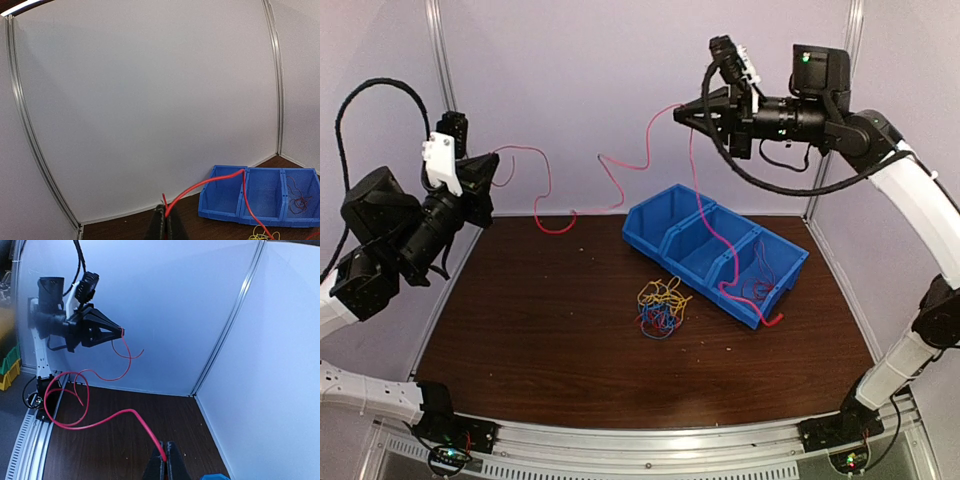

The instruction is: Untangle the cables

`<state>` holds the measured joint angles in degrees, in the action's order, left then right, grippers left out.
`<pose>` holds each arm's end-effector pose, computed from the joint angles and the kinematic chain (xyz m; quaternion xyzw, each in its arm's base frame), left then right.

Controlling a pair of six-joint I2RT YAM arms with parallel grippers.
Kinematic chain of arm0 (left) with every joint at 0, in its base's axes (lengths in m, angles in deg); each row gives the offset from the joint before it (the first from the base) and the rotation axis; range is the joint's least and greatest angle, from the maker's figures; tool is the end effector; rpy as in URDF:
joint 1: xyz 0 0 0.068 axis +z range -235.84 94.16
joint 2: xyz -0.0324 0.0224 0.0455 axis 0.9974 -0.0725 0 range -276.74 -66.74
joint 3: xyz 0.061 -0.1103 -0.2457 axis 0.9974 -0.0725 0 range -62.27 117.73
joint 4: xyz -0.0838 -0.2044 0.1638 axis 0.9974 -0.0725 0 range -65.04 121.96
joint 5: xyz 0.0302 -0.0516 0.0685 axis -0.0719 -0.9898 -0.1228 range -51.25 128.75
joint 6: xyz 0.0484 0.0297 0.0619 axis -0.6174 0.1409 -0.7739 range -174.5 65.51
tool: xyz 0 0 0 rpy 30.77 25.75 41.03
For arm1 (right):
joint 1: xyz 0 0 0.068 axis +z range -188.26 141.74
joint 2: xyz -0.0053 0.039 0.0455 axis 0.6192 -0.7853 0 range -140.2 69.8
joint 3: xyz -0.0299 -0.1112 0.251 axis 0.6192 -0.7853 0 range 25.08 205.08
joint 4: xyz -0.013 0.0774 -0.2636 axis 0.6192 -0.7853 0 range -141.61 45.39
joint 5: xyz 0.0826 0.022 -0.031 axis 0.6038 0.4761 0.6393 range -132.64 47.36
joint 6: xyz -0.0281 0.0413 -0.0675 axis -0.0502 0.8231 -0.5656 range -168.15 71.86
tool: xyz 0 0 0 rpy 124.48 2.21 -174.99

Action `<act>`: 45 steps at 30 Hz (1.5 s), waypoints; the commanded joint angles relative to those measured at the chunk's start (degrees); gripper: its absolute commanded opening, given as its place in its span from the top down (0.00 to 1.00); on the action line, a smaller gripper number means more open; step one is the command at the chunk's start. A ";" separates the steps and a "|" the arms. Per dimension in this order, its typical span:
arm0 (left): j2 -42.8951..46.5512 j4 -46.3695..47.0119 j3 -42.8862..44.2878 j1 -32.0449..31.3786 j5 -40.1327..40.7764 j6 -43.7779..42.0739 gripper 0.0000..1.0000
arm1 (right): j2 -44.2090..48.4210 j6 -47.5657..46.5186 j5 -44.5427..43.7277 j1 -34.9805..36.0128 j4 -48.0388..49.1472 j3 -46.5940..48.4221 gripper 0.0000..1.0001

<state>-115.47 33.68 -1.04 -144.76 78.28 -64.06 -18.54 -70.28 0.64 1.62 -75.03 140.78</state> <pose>0.1489 -0.1563 0.4614 0.1046 0.6279 -0.1214 0.7616 0.2305 0.2583 0.5466 -0.5650 0.4474 0.3630 0.5906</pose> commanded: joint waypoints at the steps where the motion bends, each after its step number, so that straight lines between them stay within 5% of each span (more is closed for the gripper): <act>1: -1.10 5.05 -5.06 0.03 -2.63 5.49 1.00 | 0.96 -1.56 -7.27 -0.31 0.26 -5.04 1.00; 13: -10.34 14.36 -15.64 0.10 -12.61 15.72 0.88 | 7.10 2.94 -11.04 -9.37 7.33 -18.12 1.00; 18: -18.44 15.65 -13.69 0.12 -18.99 17.44 0.58 | 10.08 3.70 -11.46 -15.85 9.13 -22.03 1.00; 24: -25.79 15.73 -11.75 0.11 -23.00 19.28 0.40 | 12.49 3.71 -12.84 -21.55 10.70 -24.96 1.00; 35: -26.93 17.91 -16.83 0.15 -26.48 22.39 0.38 | 13.45 5.90 -11.00 -30.03 14.37 -29.39 1.00; 45: -27.28 18.19 -17.60 0.15 -25.88 22.30 0.38 | 12.60 8.11 -12.16 -33.90 15.26 -19.02 1.00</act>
<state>-143.39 48.63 -18.70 -144.76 52.91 -42.48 -6.28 -63.65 -10.55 -31.05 -62.72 116.21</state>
